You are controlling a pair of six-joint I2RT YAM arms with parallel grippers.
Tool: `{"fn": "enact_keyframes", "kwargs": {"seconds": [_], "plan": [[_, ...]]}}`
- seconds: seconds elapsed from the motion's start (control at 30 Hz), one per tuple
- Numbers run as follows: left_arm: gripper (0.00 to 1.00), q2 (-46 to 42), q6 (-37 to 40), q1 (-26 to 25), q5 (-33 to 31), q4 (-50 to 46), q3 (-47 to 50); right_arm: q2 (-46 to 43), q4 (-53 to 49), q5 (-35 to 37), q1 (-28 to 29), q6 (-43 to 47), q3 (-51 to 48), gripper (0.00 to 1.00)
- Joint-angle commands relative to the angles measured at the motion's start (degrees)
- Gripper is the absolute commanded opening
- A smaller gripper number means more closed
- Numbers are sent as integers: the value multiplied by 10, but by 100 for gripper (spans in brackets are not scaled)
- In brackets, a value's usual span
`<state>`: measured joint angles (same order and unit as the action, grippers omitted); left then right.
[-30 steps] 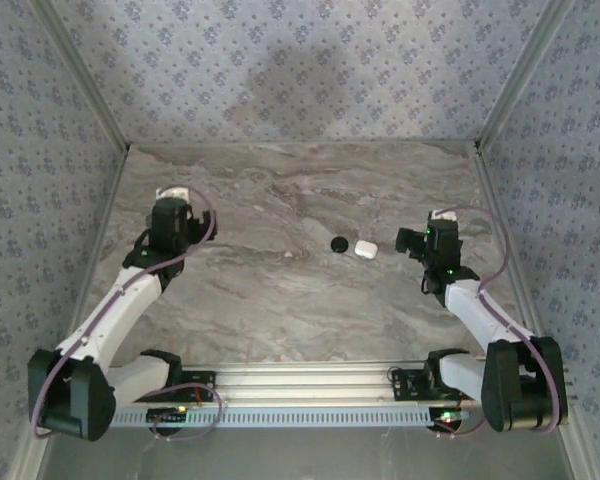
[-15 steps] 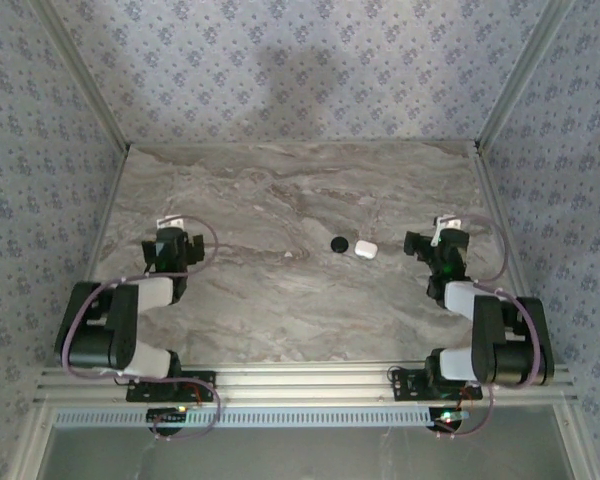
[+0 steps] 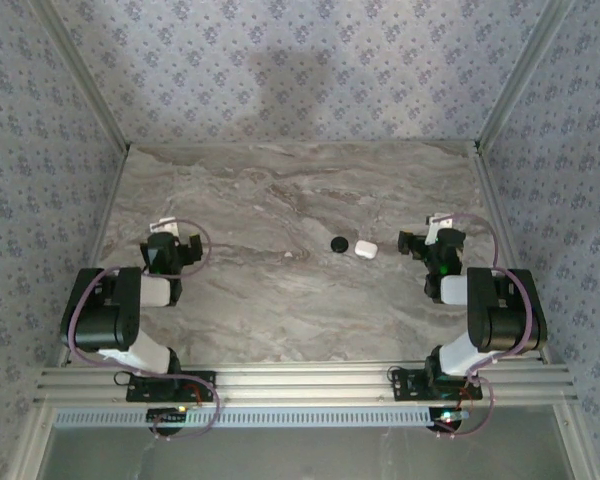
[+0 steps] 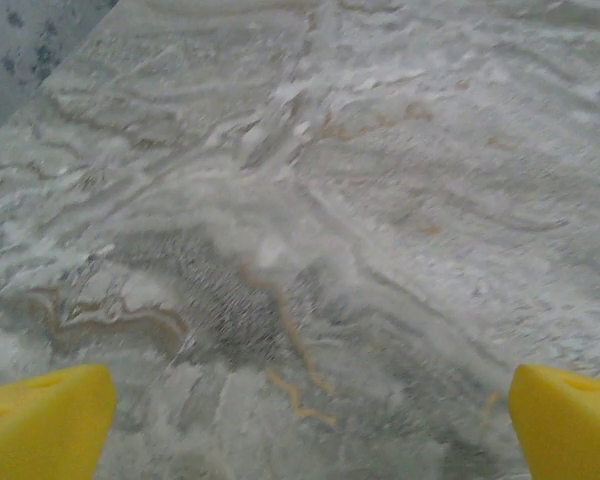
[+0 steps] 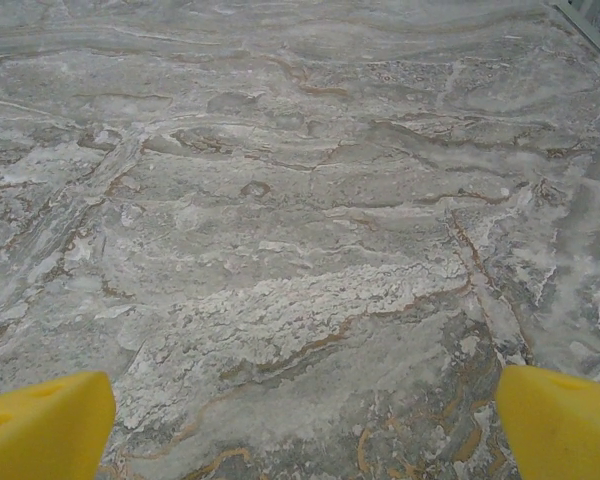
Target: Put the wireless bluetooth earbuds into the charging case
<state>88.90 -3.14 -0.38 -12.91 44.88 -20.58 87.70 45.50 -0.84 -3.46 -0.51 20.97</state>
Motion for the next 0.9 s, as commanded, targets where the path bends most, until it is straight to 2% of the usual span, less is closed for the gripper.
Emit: {"fn": "enact_keyframes", "kwargs": {"seconds": [0.0,0.03,0.1,0.57,0.67,0.87], "plan": [[100,-12,-13,-2,-16,32,-21,-4,15,-3,2,10,12,100],[100,-3,-8,-3,-19,66,-13,-3,17,-4,2,10,11,100],[100,-14,-10,-3,-13,36,-19,-3,17,-6,1,10,12,100],[99,-12,-4,-3,-6,38,-20,-3,16,-7,0,10,11,100],[99,-11,-5,4,21,35,-21,-3,16,-7,0,10,11,100],[100,-11,-4,3,20,36,-21,-3,16,-7,1,10,11,100]]}}
